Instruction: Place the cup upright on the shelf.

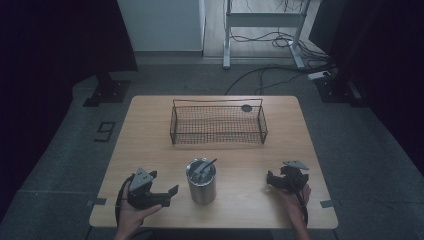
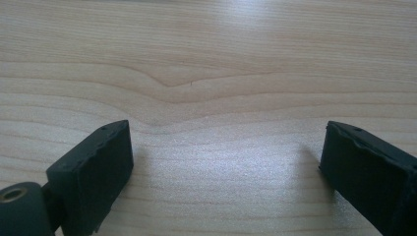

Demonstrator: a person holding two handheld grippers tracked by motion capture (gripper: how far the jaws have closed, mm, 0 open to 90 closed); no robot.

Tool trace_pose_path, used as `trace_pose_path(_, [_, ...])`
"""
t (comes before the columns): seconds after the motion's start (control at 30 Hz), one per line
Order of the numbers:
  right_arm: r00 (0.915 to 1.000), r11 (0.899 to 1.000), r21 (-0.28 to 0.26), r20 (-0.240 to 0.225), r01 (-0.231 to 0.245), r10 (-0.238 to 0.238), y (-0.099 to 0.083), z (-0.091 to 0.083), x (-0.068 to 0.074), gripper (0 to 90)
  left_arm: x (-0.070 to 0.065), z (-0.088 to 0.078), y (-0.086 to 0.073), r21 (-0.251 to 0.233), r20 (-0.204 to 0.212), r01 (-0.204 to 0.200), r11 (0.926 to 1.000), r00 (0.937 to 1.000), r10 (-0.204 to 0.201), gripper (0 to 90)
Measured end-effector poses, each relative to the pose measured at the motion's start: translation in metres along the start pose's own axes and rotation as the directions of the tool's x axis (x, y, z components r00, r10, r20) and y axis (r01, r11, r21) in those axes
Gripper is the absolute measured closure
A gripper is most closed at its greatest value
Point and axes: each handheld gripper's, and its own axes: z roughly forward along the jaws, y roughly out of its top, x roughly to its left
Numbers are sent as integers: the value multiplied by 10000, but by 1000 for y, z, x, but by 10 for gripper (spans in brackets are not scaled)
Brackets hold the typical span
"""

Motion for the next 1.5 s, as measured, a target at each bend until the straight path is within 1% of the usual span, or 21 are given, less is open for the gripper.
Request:
trace_pose_path(0.07, [10000, 10000, -1, -4, 0, 0, 0, 0, 0, 55, -3, -3, 2, -101, 235, -37, 9999, 9997, 40, 49])
trace_pose_path(0.27, [10000, 10000, -1, -4, 2, -2, 0, 0, 0, 55, -12, -7, 5, -214, 589, -240, 9995, 9979, 253, 32])
trace_pose_path(0.43, [10000, 10000, -2, -4, 3, -3, 0, 0, 0, 55, -19, -2, 6, -276, 837, -382, 9989, 9957, 404, 25])
trace_pose_path(0.57, [10000, 10000, -2, -3, 2, -2, 0, 0, 0, 56, -27, 5, 5, -247, 1033, -577, 9980, 9928, 599, 22])
trace_pose_path(0.67, [10000, 10000, -3, -1, 5, -5, 0, 0, 0, 56, -36, 11, 5, -190, 1050, -815, 9965, 9910, 830, 15])
trace_pose_path(0.7, [10000, 10000, -3, -1, 5, -5, 0, 0, 0, 56, -36, 11, 5, -190, 1050, -815, 9965, 9910, 830, 13])
trace_pose_path(0.87, [10000, 10000, -6, 8, -1, 1, 0, 0, 0, 58, -44, 22, 5, -117, 1242, -896, 9959, 9881, 904, 3])
trace_pose_path(0.9, [10000, 10000, -6, 8, -1, 1, 0, 0, 0, 58, -44, 22, 5, -117, 1242, -896, 9959, 9881, 904, 2])
trace_pose_path(1.07, [10000, 10000, -12, 20, -11, 11, 0, 0, 0, 60, -49, 33, 7, -81, 1308, -957, 9954, 9868, 959, 0])
trace_pose_path(1.23, [10000, 10000, -13, 25, -14, 14, 0, 0, 0, 61, -51, 42, 10, -51, 1177, -846, 9964, 9894, 846, 0])
trace_pose_path(1.5, [10000, 10000, -16, 35, -45, 45, 0, 0, 0, 63, -58, 62, 17, 30, 1066, -959, 9954, 9898, 950, 0])
